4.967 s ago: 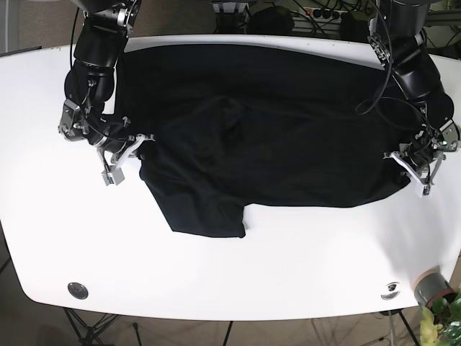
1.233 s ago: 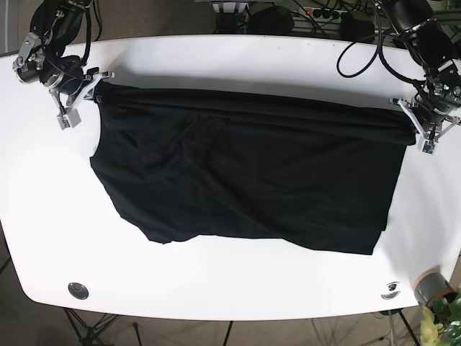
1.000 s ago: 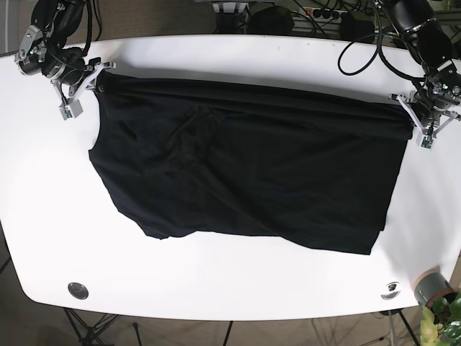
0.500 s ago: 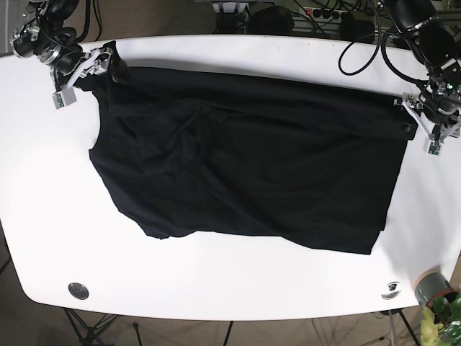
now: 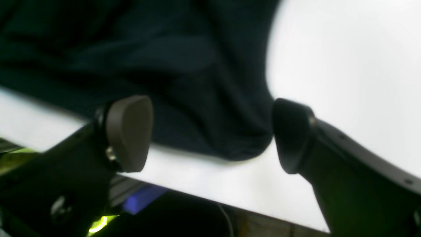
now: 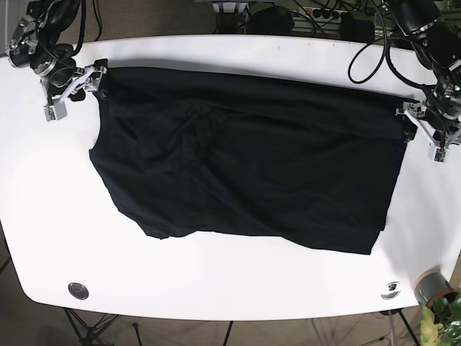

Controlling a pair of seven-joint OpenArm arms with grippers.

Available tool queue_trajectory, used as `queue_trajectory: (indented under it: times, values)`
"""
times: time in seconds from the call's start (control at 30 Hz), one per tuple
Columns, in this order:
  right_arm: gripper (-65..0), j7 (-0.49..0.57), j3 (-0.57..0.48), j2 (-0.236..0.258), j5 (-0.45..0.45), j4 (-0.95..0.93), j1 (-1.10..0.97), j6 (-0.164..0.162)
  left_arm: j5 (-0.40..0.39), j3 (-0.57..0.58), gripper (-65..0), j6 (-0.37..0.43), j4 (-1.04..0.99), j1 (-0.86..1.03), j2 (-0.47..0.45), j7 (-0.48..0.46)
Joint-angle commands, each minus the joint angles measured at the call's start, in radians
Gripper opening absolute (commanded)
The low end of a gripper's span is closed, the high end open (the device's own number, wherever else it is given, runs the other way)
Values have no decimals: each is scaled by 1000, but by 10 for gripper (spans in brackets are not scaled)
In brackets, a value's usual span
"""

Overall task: Fold the T-shirt properly
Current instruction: 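Drag the shirt back across the table with both grippers, laying it flat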

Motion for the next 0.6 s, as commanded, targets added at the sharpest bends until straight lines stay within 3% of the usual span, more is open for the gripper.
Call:
queue_trajectory:
  times: [0.0,0.07,0.33,0.57]
  values:
    - [-119,11,-3,-1,-42,23,11,-21,-6,14,-262,0,-20,-3,-23,-81]
    - [-119,12,-3,-3,-105,29,11,-36,-2,21,-271,0,-57,32,-28,-153]
    - [-119,84,-7,-31,-252,23,2,-30,34,25,-269,0,-157,109,-23,-390]
    - [-125,117,-9,-54,-282,-37,-4,-29,34,25,-271,85,-318,116,-26,-559]
